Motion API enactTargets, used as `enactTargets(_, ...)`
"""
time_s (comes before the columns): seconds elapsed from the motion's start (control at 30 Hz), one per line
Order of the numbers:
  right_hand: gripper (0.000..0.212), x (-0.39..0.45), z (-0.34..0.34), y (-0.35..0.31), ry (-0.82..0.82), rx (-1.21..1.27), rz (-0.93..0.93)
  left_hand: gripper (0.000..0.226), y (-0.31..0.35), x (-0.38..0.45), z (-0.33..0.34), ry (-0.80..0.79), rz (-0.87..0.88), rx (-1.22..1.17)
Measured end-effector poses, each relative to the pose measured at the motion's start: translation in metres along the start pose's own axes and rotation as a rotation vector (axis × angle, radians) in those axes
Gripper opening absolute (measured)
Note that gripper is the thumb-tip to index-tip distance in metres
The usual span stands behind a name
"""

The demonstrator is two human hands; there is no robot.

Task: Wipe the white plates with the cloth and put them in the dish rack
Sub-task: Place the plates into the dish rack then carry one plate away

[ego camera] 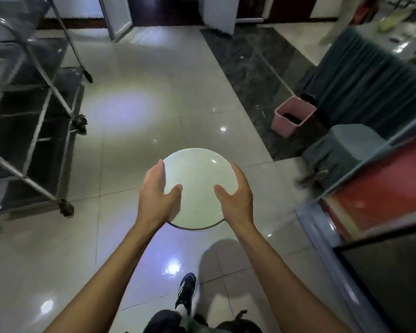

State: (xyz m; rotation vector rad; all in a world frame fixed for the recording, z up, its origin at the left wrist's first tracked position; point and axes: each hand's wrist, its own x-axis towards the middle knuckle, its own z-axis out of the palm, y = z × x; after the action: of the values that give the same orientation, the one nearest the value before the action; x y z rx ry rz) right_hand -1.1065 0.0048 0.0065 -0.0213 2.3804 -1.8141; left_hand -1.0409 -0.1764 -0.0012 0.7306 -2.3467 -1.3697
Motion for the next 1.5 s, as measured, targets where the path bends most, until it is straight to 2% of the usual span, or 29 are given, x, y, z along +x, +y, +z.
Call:
enactTargets(0.3,0.069,0.024,-0.080,0.007,0.358,0.062,0.076,0.068,0.065,0.053,0.092,-0.331,0.288,-0.004)
enactTargets(0.47,0.067,0.011,-0.135,0.013,0.604,0.122,0.125,0.074,0.110,0.041,0.153,-0.487,0.387,0.006)
enactTargets(0.6,0.062,-0.008,-0.185,0.027,0.773,0.178,0.153,0.071,0.146,0.019,0.212,-0.630,0.504,0.031)
enactTargets(0.7,0.061,-0.025,-0.224,0.045,0.889,0.227,0.177,0.067,0.166,-0.004,0.259,-0.752,0.593,0.015)
enactTargets(1.03,0.061,-0.083,-0.382,0.102,1.257,0.292,0.251,0.070,0.253,-0.123,0.417,-1.075,0.715,-0.028)
enactTargets(1.13,0.068,-0.102,-0.428,0.116,1.313,0.289,0.270,0.072,0.275,-0.164,0.457,-1.100,0.738,-0.010)
enactTargets(1.33,0.062,-0.140,-0.505,0.135,1.454,0.306,0.218,0.072,0.316,-0.241,0.514,-1.200,0.770,-0.088)
enactTargets(1.5,0.060,-0.171,-0.558,0.152,1.573,0.268,0.269,0.079,0.343,-0.298,0.569,-1.288,0.851,-0.072)
